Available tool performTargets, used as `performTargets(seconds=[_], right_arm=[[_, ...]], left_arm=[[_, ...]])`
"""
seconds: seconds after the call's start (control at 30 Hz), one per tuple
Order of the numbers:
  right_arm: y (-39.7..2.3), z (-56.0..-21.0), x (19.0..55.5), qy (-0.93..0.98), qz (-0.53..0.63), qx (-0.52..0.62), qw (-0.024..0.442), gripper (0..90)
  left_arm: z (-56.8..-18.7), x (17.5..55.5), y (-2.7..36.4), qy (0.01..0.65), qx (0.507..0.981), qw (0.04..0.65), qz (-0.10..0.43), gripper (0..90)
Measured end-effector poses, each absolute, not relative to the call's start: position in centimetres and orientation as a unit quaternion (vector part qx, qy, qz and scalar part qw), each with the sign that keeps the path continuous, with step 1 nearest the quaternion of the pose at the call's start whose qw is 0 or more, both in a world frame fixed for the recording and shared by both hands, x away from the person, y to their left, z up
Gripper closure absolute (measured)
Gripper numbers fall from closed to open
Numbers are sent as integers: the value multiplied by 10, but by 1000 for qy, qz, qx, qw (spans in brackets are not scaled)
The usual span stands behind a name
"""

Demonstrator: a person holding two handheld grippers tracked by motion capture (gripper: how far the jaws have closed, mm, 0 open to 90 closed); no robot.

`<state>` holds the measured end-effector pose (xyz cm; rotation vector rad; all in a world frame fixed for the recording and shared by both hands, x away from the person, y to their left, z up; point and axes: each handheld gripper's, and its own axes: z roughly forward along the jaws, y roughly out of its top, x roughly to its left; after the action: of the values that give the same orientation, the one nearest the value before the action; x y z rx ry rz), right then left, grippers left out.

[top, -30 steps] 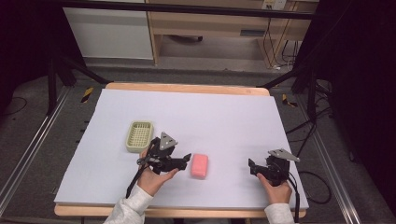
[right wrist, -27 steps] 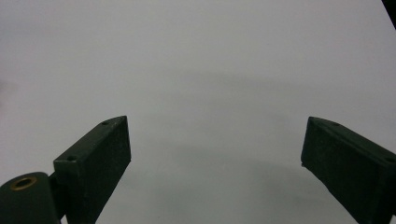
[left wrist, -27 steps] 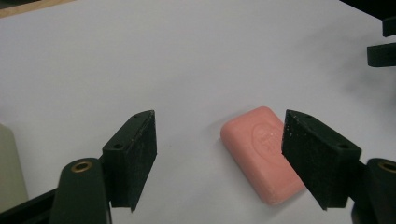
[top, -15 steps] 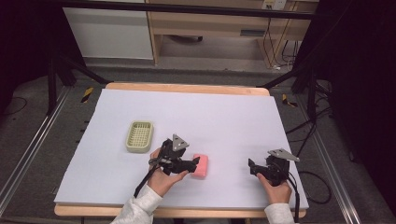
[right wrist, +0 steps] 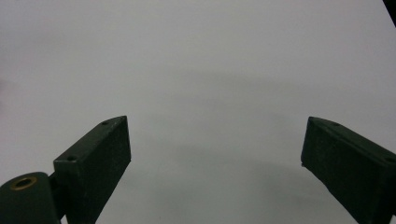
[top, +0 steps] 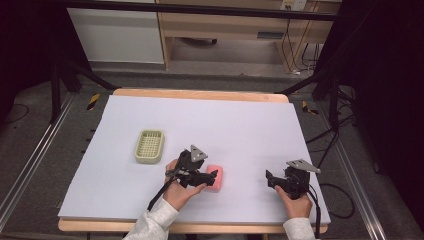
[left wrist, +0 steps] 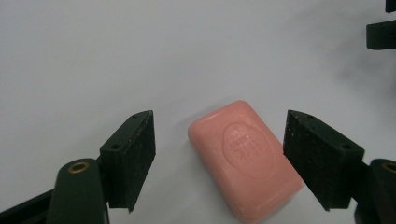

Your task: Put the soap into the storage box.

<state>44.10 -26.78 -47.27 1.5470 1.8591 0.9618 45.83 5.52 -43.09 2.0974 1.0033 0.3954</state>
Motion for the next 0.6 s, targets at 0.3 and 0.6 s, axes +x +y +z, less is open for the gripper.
performTargets(seconds=[0.3, 0.6], right_arm=[[-267, -473, 441, 690, 355, 573, 265, 86], [-267, -473, 441, 691, 355, 572, 263, 86]], left_arm=[[-437, 458, 45, 389, 829, 372, 149, 230], [-444, 461, 36, 388, 837, 358, 144, 224]])
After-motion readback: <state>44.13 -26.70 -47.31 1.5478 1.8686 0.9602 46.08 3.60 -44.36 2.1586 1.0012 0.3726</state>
